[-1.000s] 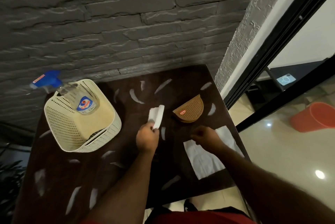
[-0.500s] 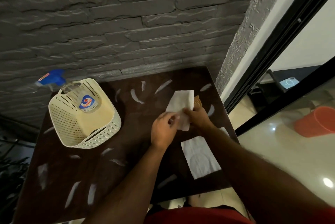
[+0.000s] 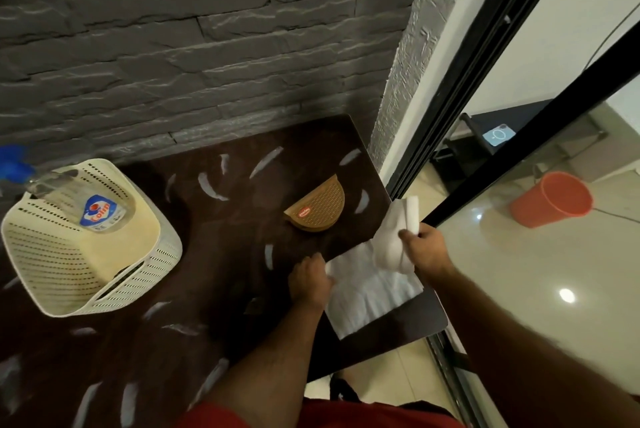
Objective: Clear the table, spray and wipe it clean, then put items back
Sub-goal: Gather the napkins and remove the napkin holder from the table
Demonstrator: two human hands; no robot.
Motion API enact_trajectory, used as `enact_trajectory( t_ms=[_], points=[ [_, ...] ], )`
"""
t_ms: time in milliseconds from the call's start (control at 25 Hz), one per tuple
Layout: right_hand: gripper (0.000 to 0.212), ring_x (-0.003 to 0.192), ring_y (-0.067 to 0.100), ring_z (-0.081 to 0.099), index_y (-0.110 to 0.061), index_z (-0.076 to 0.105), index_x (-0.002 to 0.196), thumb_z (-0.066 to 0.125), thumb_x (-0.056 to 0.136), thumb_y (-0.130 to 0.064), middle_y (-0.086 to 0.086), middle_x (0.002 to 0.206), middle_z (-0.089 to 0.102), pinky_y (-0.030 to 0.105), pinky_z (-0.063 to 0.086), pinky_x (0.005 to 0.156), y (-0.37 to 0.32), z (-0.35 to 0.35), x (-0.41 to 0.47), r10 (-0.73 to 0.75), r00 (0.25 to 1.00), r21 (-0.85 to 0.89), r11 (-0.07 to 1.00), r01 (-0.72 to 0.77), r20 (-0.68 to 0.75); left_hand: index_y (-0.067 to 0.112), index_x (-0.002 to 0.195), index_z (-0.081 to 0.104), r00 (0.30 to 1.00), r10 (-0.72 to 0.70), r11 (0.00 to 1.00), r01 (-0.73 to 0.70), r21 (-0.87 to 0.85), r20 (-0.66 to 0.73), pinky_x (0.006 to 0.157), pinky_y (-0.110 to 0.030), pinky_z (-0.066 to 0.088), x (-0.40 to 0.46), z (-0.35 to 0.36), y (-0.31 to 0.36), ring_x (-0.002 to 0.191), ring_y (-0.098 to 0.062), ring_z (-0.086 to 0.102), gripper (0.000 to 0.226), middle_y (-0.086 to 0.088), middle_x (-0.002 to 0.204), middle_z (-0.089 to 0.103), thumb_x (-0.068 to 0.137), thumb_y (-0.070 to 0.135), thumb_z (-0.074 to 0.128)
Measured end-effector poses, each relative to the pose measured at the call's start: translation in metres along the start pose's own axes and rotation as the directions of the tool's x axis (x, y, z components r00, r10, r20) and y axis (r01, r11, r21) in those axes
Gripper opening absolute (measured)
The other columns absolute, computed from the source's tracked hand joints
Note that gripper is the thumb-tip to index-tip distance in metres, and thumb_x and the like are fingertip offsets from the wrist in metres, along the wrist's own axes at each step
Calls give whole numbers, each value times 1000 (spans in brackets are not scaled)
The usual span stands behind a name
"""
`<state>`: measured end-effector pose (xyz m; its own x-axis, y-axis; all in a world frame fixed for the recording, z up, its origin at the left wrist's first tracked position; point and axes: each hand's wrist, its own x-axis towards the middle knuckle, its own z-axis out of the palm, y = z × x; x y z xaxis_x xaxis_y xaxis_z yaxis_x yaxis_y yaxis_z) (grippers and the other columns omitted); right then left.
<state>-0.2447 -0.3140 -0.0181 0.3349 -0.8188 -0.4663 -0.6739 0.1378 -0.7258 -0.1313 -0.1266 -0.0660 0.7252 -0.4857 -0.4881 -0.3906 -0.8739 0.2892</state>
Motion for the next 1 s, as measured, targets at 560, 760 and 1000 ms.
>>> enact_trajectory(
  t_ms=[560, 760, 1000],
  points=[
    [34, 89, 21, 65, -11, 58, 122, 58, 94, -29, 7, 108, 66, 36, 57, 69, -40, 65, -40, -105, 954, 22, 994, 103, 281, 12, 109, 67, 943, -310, 441, 254, -861, 119, 80, -32, 52, -4, -52, -107, 92, -19, 65, 30, -5, 105, 71, 82, 24, 76],
    [34, 98, 22, 62, -14, 57, 123, 62, 91, -27, 2, 110, 62, 35, 55, 75, -48, 103, -67, -192, 931, -115, 965, 237, 312, 5, 116, 65, 937, -349, 634, 247, -733, 14, 90, -33, 47, 7, -84, -195, 105, -29, 61, 42, -10, 111, 66, 84, 29, 75],
    [20, 77, 7, 59, -32, 52, 86, 71, 80, -27, -8, 88, 61, 23, 47, 55, -48, 131, -92, -157, 965, -224, 953, 203, 209, 2, 115, 64, 865, -455, 330, 384, -862, 211, 90, -53, 54, -4, -69, -221, 104, -36, 63, 41, -17, 113, 66, 79, 15, 79]
  ],
)
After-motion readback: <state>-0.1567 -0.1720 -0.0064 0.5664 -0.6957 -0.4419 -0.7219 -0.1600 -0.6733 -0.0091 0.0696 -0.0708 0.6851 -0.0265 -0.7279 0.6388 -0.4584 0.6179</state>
